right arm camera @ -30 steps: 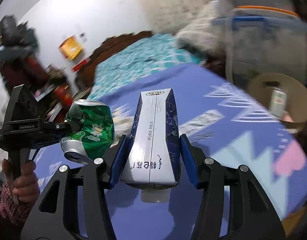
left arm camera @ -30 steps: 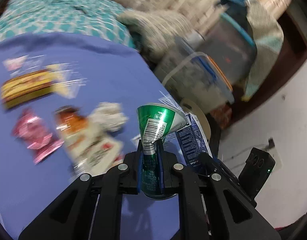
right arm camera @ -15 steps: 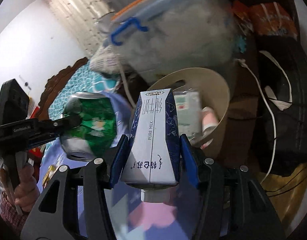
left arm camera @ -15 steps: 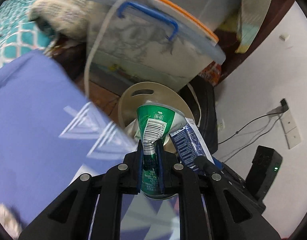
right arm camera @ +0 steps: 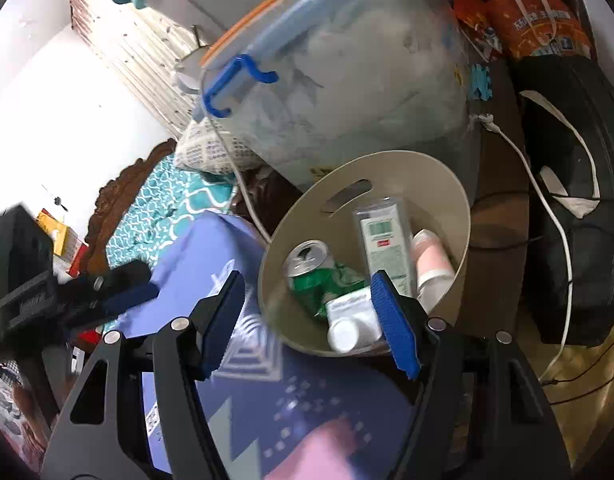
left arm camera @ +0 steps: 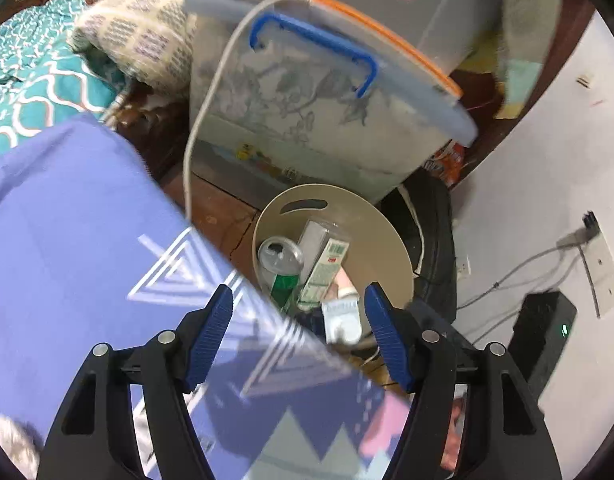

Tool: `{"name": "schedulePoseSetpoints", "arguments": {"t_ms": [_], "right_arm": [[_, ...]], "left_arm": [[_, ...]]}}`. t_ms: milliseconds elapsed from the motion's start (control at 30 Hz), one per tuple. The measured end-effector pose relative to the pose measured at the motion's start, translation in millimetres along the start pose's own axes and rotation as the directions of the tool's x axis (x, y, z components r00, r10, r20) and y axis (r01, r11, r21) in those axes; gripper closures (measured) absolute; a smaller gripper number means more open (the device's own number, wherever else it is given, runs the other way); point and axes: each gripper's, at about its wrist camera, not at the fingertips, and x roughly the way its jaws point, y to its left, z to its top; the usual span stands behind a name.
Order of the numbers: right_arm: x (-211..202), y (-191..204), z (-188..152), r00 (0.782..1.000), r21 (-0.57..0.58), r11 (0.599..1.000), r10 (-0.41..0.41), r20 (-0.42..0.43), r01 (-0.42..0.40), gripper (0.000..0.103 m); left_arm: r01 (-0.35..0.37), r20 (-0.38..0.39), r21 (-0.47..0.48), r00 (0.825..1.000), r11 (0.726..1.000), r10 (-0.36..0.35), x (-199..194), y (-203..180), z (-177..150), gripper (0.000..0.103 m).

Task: Collect trash
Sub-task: 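Grasp the white cracker wrapper with the left tool while the right tool grasps crumpled tissue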

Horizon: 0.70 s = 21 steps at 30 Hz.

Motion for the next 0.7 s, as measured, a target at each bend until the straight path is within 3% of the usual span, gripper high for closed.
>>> {"name": "schedulePoseSetpoints", "arguments": {"t_ms": [167,300,400,533,700], "right_arm": [[-15.9,36.8,-31.8,0.999,-0.052,0.998,0.044,0.006,-0.044,0.036],[-6.8,75.4,-68.3,0.992,-0.096,0.990,0.098,-0.080,-0.106,0.036],[3.3,108.1,-100.8,0.979,-0.143,0.978,0.128,-0.161,-0.152,0.036],[14.3,149.3,-139.3,0.952,-0.195,0.956,0.165,-0.259,-0.219,0.036],[22.3,193.9,-180.8,0.914,-0.269,0.918,0.183,-0.363,-0.291,0.051]], "left_arm": [[-0.067,0.062,0.024,0.996,0.997,0.066,-48.2,13.9,-66.2,0.038],[-0.157,0.102,0.001,0.982,0.988,0.156,-85.7,37.2,-122.6,0.038],[-0.227,0.143,-0.052,0.962,0.972,0.233,-119.8,60.5,-163.4,0.039],[-0.259,0.183,-0.139,0.942,0.956,0.281,-162.5,89.6,-207.6,0.039],[-0.266,0.209,-0.267,0.922,0.926,0.325,-211.5,128.5,-257.9,0.040]]}}
